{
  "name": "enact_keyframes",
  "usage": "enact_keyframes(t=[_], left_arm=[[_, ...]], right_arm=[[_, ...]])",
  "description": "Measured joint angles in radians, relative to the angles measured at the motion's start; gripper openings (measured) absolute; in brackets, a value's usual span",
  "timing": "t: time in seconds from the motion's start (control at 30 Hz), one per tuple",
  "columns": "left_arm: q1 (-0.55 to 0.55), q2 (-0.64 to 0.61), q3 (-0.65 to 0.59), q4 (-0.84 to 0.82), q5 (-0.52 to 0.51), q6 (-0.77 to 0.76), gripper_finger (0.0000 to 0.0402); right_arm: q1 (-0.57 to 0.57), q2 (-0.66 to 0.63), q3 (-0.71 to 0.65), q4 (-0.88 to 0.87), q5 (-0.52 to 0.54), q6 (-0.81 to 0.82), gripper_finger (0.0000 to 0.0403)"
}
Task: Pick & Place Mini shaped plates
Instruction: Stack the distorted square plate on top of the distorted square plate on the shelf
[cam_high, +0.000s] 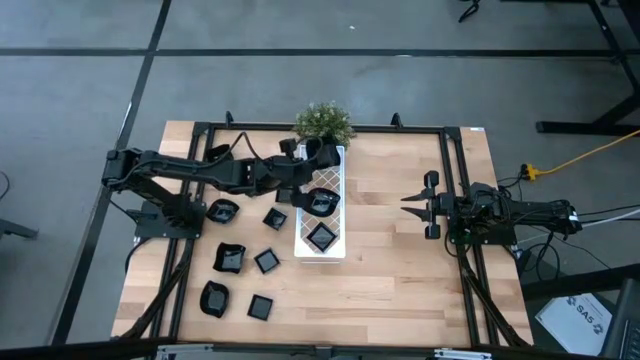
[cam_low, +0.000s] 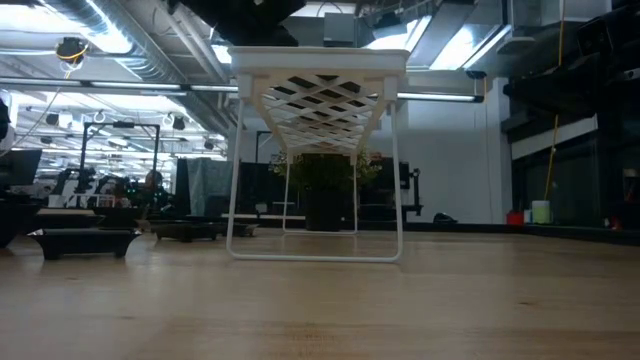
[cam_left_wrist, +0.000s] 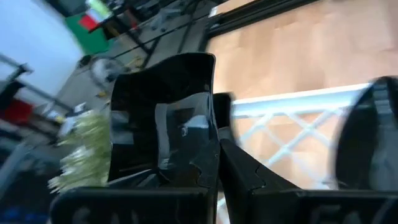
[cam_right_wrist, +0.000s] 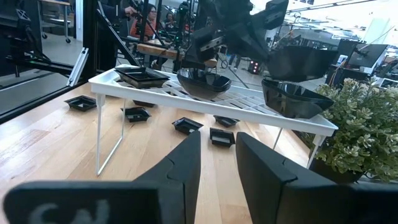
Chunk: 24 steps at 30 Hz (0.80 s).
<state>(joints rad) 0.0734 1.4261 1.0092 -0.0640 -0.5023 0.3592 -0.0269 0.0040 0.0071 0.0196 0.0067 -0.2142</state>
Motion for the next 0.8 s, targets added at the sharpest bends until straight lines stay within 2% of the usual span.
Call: enact_keyframes(t=[0.1,0.5,0.67,0.8], left_arm=[[0.0,0.0,0.0,0.0,-0.053,-0.005,0.0022],[0.0,-0.006,0.0,-0.002,-0.069,0.018,0.0099],[-0.014,-0.052,0.0,-0.039,-0.109,0.051,0.0114],[-0.034,-0.104,0.0,-0.126,-0.109,0.012,0.0115]], right_arm=[[0.0,0.0,0.0,0.0,0.0,0.0,0.0102],[0.0,0.0,0.0,0.0,0.0,0.0,0.0102],[0.0,0.0,0.0,0.0,0.0,0.0,0.0102],[0.0,0.0,0.0,0.0,0.0,0.0,0.0102]])
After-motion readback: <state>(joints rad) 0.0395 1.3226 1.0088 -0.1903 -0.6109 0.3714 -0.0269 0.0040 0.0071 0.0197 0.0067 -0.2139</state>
